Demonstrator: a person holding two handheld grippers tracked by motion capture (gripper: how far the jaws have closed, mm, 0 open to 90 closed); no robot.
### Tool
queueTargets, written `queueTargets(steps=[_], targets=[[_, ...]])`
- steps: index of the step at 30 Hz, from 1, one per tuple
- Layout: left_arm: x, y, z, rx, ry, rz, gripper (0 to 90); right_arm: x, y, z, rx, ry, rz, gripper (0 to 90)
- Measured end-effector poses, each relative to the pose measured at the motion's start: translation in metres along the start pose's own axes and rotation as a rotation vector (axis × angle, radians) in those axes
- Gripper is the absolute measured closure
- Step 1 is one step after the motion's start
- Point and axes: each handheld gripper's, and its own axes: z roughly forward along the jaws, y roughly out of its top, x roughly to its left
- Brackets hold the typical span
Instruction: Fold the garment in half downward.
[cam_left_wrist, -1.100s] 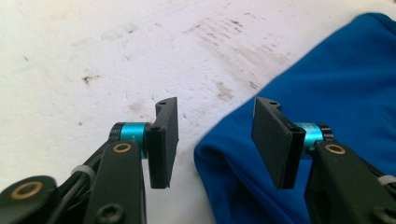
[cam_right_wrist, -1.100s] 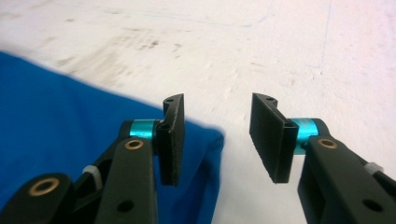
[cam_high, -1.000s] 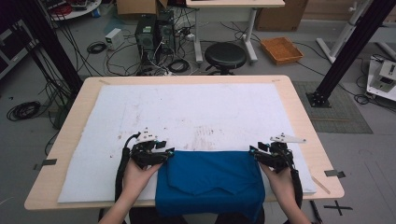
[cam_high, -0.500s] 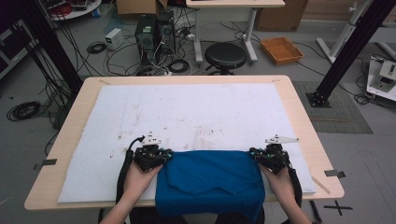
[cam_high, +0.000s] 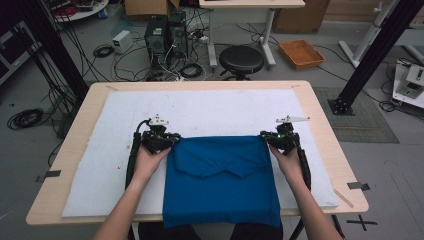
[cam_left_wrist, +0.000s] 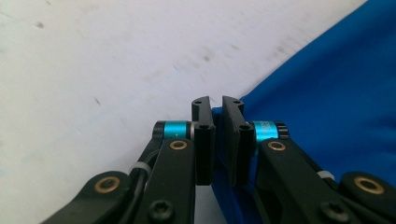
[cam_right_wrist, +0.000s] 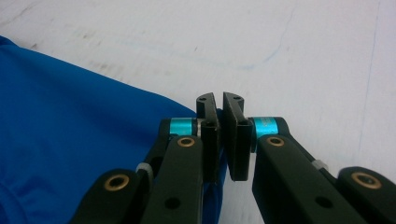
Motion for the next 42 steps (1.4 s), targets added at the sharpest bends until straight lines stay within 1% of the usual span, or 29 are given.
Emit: queueTargets(steps=[2,3,4,5,7,9,10,11,12,13,14,15,16,17,19,21,23,24,26,28,30,31,35,38,39,42], targets=[[0.005,0.005,0.007,0.008,0.016,0.008,83.2,-0.005,0.007,0.008,0.01,-0.004,0.008,85.9],[0.006,0.006,0.01,0.004,0.023,0.009,83.1,-0.007,0.009,0.011,0.013,-0.009,0.014,85.9],[0.007,0.008,0.013,0.009,0.029,0.012,83.1,-0.009,0.01,0.015,0.009,-0.011,0.019,85.9],[0.008,0.009,0.016,0.019,0.035,0.021,83.1,-0.011,0.009,0.018,0.01,-0.014,0.022,85.9],[0.009,0.01,0.022,0.028,0.043,0.022,83.1,-0.014,0.008,0.024,0.026,-0.027,0.027,85.9],[0.01,0.011,0.023,0.03,0.049,0.022,82.6,-0.017,0.007,0.028,0.026,-0.029,0.039,85.3],[0.01,0.011,0.023,0.027,0.054,0.023,80.6,-0.017,0.007,0.027,0.024,-0.026,0.042,82.8],[0.008,0.011,0.021,0.03,0.071,0.016,75.6,-0.016,0.007,0.027,0.017,-0.027,0.043,78.6],[0.007,0.011,0.018,0.023,0.077,0.011,68.7,-0.015,0.008,0.024,0.013,-0.034,0.037,76.3],[0.006,0.01,0.013,0.015,0.072,0.016,66.6,-0.014,0.008,0.021,0.007,-0.036,0.032,74.7],[0.003,0.007,0.006,-0.004,0.082,0.017,65.3,-0.013,0.008,0.016,-0.002,-0.031,0.032,71.2],[0.001,0.006,0.001,-0.017,0.09,0.011,62.0,-0.012,0.008,0.01,-0.011,-0.032,0.045,67.9],[-0.001,0.003,-0.006,-0.03,0.077,-0.005,59.0,-0.011,0.007,0.005,-0.015,-0.03,0.047,67.9],[-0.004,0.0,-0.012,-0.04,0.051,-0.022,57.7,-0.008,0.006,0.0,-0.026,-0.024,0.039,67.9],[-0.01,-0.007,-0.022,-0.044,0.006,-0.045,56.0,-0.002,0.002,-0.013,-0.047,-0.021,0.023,67.1],[-0.016,-0.014,-0.029,-0.026,-0.043,-0.069,55.8,0.004,-0.003,-0.022,-0.048,-0.003,0.017,66.9],[-0.022,-0.022,-0.033,-0.005,-0.089,-0.121,55.8,0.01,-0.01,-0.031,-0.057,0.011,0.018,64.4],[-0.025,-0.026,-0.033,0.012,-0.104,-0.137,56.0,0.012,-0.014,-0.034,-0.062,0.015,0.021,63.2],[-0.028,-0.032,-0.032,0.029,-0.104,-0.163,56.2,0.016,-0.021,-0.038,-0.061,0.024,0.04,62.1],[-0.03,-0.036,-0.029,0.063,-0.085,-0.184,57.4,0.017,-0.027,-0.04,-0.052,0.025,0.048,61.2],[-0.03,-0.038,-0.026,0.071,-0.073,-0.217,58.6,0.017,-0.033,-0.039,-0.037,0.027,0.068,60.7],[-0.03,-0.038,-0.026,0.073,-0.074,-0.224,59.7,0.017,-0.036,-0.039,-0.033,0.027,0.074,60.7],[-0.032,-0.037,-0.024,0.084,-0.065,-0.23,65.0,0.014,-0.044,-0.037,-0.027,0.044,0.111,60.7],[-0.032,-0.037,-0.022,0.079,-0.056,-0.234,68.4,0.012,-0.046,-0.035,-0.015,0.045,0.118,61.5],[-0.032,-0.036,-0.022,0.076,-0.051,-0.228,68.7,0.012,-0.046,-0.035,-0.011,0.046,0.12,61.7],[-0.034,-0.036,-0.02,0.079,-0.049,-0.216,73.2,0.011,-0.047,-0.032,0.001,0.042,0.126,62.8]])
